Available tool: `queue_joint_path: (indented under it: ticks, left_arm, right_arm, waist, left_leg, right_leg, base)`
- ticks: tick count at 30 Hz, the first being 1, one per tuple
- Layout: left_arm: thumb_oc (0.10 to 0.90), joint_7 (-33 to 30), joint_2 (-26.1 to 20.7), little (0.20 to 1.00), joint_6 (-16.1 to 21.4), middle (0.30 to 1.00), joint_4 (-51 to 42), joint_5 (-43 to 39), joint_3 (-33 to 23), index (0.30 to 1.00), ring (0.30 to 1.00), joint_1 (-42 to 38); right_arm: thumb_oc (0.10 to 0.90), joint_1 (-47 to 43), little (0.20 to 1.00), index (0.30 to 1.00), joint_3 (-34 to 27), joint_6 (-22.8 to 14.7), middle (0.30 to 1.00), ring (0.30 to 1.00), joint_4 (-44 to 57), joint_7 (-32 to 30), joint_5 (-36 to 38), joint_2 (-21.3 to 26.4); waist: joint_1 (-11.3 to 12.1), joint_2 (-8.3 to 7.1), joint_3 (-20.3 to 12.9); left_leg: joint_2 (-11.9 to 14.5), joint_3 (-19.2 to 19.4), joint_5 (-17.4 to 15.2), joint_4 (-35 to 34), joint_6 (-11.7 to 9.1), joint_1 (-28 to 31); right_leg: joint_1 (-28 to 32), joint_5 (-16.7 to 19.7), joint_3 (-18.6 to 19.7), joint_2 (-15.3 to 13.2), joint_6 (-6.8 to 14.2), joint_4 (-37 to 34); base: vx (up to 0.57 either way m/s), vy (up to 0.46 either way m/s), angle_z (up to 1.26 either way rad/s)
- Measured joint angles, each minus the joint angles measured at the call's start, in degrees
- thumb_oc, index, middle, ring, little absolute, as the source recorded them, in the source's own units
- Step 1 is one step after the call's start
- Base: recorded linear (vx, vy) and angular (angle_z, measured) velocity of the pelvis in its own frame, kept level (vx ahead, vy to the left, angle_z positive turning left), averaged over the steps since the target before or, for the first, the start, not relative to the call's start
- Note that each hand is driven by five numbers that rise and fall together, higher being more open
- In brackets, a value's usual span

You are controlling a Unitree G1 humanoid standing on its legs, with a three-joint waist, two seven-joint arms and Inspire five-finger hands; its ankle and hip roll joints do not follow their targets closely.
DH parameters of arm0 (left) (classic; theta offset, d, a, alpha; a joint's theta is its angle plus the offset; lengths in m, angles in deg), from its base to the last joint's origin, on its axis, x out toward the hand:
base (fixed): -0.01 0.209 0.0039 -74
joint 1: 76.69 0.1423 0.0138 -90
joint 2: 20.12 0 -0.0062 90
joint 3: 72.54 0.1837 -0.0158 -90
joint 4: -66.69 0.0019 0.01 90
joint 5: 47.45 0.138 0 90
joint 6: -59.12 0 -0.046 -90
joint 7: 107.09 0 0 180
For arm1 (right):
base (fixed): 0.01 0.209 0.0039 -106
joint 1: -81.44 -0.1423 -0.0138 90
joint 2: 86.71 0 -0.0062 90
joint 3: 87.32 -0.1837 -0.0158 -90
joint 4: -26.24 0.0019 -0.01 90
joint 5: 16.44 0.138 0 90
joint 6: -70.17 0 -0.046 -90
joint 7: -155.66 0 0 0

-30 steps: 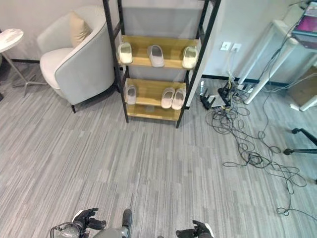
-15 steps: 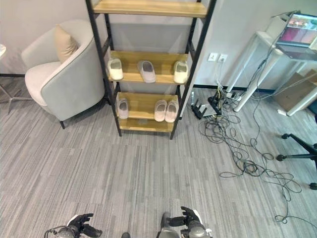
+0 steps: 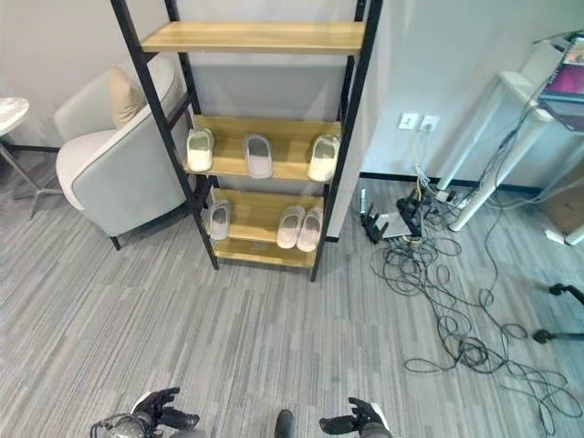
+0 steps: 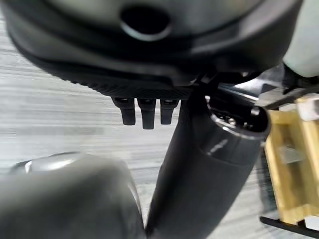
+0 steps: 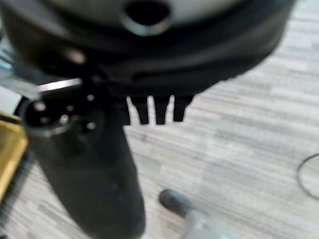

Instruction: Arrange the slippers neatly on the shoe rack.

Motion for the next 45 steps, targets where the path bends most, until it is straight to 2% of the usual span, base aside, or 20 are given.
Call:
queue_joint_path:
  ticks: [3,5,10,11,12,13,15,17,21,23,27,30,33,35,36,39,41,42,43,45]
  left_arm:
    - [0.8,0.12,0.15,0.9,-0.04,0.9,-0.11,-0.02,0.25,0.9,0.9,0.0]
    - [0.8,0.21,0.7,0.9,0.03,0.9,-0.39,-0.11,0.11,0.9,0.9,0.01]
    - [0.8,0.29,1.09,0.9,0.59,0.9,-0.13,0.03,-0.09,0.9,0.9,0.66]
    - [0.8,0.25,0.73,0.9,0.46,0.9,1.21,0.1,-0.01,0.9,0.9,0.98]
    - [0.8,0.27,0.35,0.9,0.3,0.9,1.37,0.12,-0.06,0.9,0.9,0.53]
    - [0.8,0.31,0.3,0.9,-0.56,0.9,1.35,0.12,0.1,0.9,0.9,0.61]
    - [0.8,0.32,-0.34,0.9,-0.66,0.9,1.32,0.11,0.61,0.9,0.9,0.51]
    - [0.8,0.16,-2.12,0.9,-0.59,0.9,1.09,0.08,1.93,0.9,0.9,-0.05]
    - [0.8,0.12,-2.84,0.9,-0.63,0.9,0.95,0.09,2.0,0.9,0.9,0.25]
    - [0.8,0.09,-3.1,0.9,-0.8,0.9,2.01,0.09,1.98,0.9,0.9,2.09]
    - [0.8,0.21,-2.6,0.9,-1.69,0.9,4.15,0.18,0.01,0.9,0.9,3.22]
    - [0.8,0.28,-1.69,0.9,-1.67,0.9,2.57,0.91,0.38,0.9,0.9,5.22]
    - [0.8,0.8,-0.53,0.9,-1.47,0.9,2.01,1.64,0.42,0.9,0.9,4.92]
    - [0.8,1.08,-0.79,0.9,-1.34,0.9,1.71,1.76,0.23,0.9,0.9,4.2]
    - [0.8,1.07,-0.77,0.9,-1.2,0.9,1.31,1.7,0.14,0.9,0.9,4.29]
    - [0.8,1.1,-0.54,0.9,-0.55,0.9,0.63,1.61,0.36,0.9,0.9,0.55]
    - [0.8,1.18,-0.35,0.9,-0.57,0.9,0.01,1.65,2.2,0.9,0.9,-0.57]
    - [0.8,1.28,-0.14,0.9,-0.58,0.9,-0.33,1.78,2.77,0.9,0.9,-0.76]
    - [0.8,1.29,0.09,0.9,-0.59,0.9,-0.29,1.79,2.7,0.9,0.9,-0.75]
    - [0.8,1.21,0.82,0.9,-0.64,0.9,-0.37,1.49,2.58,0.9,0.9,0.33]
  right_arm:
    - [0.8,-0.23,0.9,0.9,0.51,-0.04,0.9,0.9,-0.09,0.0,0.0,0.17]
    - [0.8,-0.21,0.9,0.9,0.57,0.02,0.9,0.9,-0.98,0.02,-0.01,0.14]
    - [0.8,0.12,0.9,0.9,0.43,0.12,0.9,0.9,-1.74,0.03,-0.05,0.29]
    - [0.8,0.96,0.9,0.9,0.52,0.13,0.9,0.9,-1.86,0.16,-0.11,-0.56]
    - [0.8,0.7,0.9,0.9,0.47,0.09,0.9,0.9,-1.89,0.24,-0.16,-0.87]
    - [0.8,0.49,0.9,0.9,-0.1,0.11,0.9,0.9,-1.63,0.21,-0.46,-0.84]
    - [0.8,-0.88,0.9,0.9,0.46,-0.05,0.9,0.9,-0.93,0.22,-0.68,-0.69]
    - [0.8,-0.72,0.9,0.9,0.0,-0.75,0.9,0.9,1.53,0.17,-0.53,-1.16]
    - [0.8,-1.51,0.9,0.9,0.67,-0.77,0.9,0.9,1.25,0.33,-0.64,-1.32]
    - [0.8,-1.96,0.9,0.9,0.52,-0.77,0.9,0.9,2.07,1.14,-0.76,-1.74]
    - [0.8,-0.95,0.9,0.9,-0.75,-0.68,0.9,0.9,2.72,1.27,-0.34,-2.47]
    - [0.8,0.58,0.9,0.9,-0.59,-0.71,0.9,0.9,2.5,1.24,-0.13,-2.53]
    - [0.8,0.78,0.9,0.9,-0.52,-0.16,0.9,0.9,2.14,1.24,-0.21,-1.84]
    - [0.8,0.32,0.9,0.9,-0.43,-0.23,0.9,0.9,2.05,1.14,-0.13,-1.56]
    - [0.8,0.31,0.9,0.9,-0.35,-0.44,0.9,0.9,2.37,1.16,-0.12,-1.25]
    - [0.8,-0.73,0.9,0.9,-0.29,-0.51,0.9,0.9,2.53,1.05,0.24,0.03]
    - [0.8,-0.34,0.9,0.9,0.25,-0.28,0.9,0.9,2.57,0.95,0.4,0.03]
    - [0.8,-0.01,0.9,0.9,0.19,-0.19,0.9,0.9,1.84,0.71,0.52,0.06]
    - [0.8,-0.22,0.9,0.9,0.03,-0.18,0.9,0.9,0.95,0.59,0.51,0.15]
    - [0.8,1.18,0.9,0.9,-0.54,-0.23,0.9,0.9,0.72,0.53,0.46,0.57]
  waist:
    - [-0.04,0.25,0.51]
    - [0.19,1.56,1.37]
    - [1.27,3.49,-0.04]
    - [1.07,2.25,-1.98]
    - [1.13,1.67,-2.25]
    - [0.92,2.87,-2.59]
    - [0.86,4.3,-1.92]
    - [0.5,2.49,-1.8]
    - [0.89,1.89,-1.28]
    - [0.92,1.42,-1.01]
    - [-1.32,1.02,-0.78]
    - [-2.15,0.31,-1.85]
    - [-1.9,1.47,-2.57]
    - [-1.84,0.9,-2.32]
    - [-1.82,0.96,-2.33]
    - [-0.81,-0.3,-0.09]
    - [-0.88,-0.85,0.56]
    - [-1.31,-0.18,1.02]
    - [-1.47,0.5,1.39]
    - [-1.66,3.85,0.82]
  left_leg:
    - [-1.89,-0.14,1.85,-12.69,1.24,0.66]
    - [-3.36,-0.19,7.71,-26.17,1.67,1.3]
    - [-3.0,0.14,11.88,-25.12,3.82,1.75]
    - [-5.3,1.38,12.84,-26.14,9.45,4.18]
    - [-6.62,2.05,11.98,-27.12,11.56,5.63]
    - [-6.84,2.06,10.67,-28.79,13.35,8.76]
    - [-6.25,1.83,9.75,-28.72,14.19,9.94]
    - [-8.5,0.26,7.94,-28.87,15.28,12.2]
    - [-8.99,-1.26,5.64,-29.22,14.06,15.96]
    - [-8.99,-1.46,3.95,-29.89,14.14,18.46]
    - [-8.2,-4.65,0.4,-30.43,12.75,21.9]
    - [-7.07,-7.79,-2.72,-30.5,10.61,26.61]
    - [-5.69,-7.31,-3.69,-24.97,8.3,25.07]
    - [-6.72,-5.3,-6.86,-10.33,3.71,17.9]
    - [-6.6,-4.37,-7.06,-7.35,3.58,16.3]
    - [-2.98,-0.82,-6.17,-0.79,2.79,6.28]
    - [-1.22,-0.03,-3.02,-15.86,3.45,4.53]
    - [-1.07,-1.06,2.57,-27.21,2.27,4.41]
    - [-1.07,-1.55,4.9,-30.74,1.75,4.58]
    - [-1.53,-1.34,8.18,-30.99,4.15,7.0]
  right_leg:
    - [0.69,-0.46,-0.37,0.18,0.39,0.0]
    - [2.65,-2.25,-0.77,1.89,0.97,0.01]
    - [8.21,-6.78,1.1,3.27,2.71,0.17]
    - [9.61,-8.08,2.39,1.1,5.03,0.49]
    - [9.31,-8.94,2.61,-0.48,6.89,2.83]
    - [4.61,-12.16,2.86,-1.96,9.01,16.38]
    - [-7.9,-12.0,4.07,-4.16,11.39,41.94]
    - [-14.83,-13.95,5.62,-7.01,13.42,49.13]
    - [-15.53,-14.75,5.19,-5.31,11.96,36.16]
    - [-16.78,-11.41,4.13,-3.46,8.3,25.48]
    - [-16.74,-2.73,4.8,-0.27,9.35,8.55]
    - [-13.32,5.34,5.18,0.06,5.18,7.45]
    - [-8.98,6.75,3.17,1.42,3.22,2.44]
    - [-6.63,7.22,2.69,0.9,1.11,0.45]
    - [-5.97,6.55,2.73,0.91,0.62,0.47]
    - [-1.91,2.46,3.22,0.94,-1.32,-0.01]
    - [-0.84,0.97,3.01,0.65,-0.11,-0.02]
    - [-0.15,0.25,3.02,0.74,0.97,-0.03]
    - [0.41,-0.12,2.93,0.92,1.48,-0.03]
    - [2.65,-1.05,5.56,1.29,3.29,-0.01]
  base:
    - [0.34,0.04,-0.01]
    - [0.25,0.048,0.01]
    - [0.32,0.139,-0.24]
    - [0.29,0.219,-0.42]
    - [0.31,0.35,-0.23]
    - [0.21,0.282,-0.23]
    - [0.21,0.189,-0.03]
    - [0.28,0.058,0.45]
    - [0.28,-0.04,0.32]
    - [0.37,-0.075,0.02]
    - [0.24,-0.062,0.31]
    - [0.2,-0.094,0.67]
    - [0.05,-0.052,0.46]
    - [0.0,-0.042,0.24]
    - [0.03,-0.084,0.16]
    - [0.09,-0.01,-0.06]
    - [0.14,0.106,0.04]
    - [0.13,0.166,0.11]
    - [0.12,0.181,-0.26]
    - [0.08,0.159,-0.61]
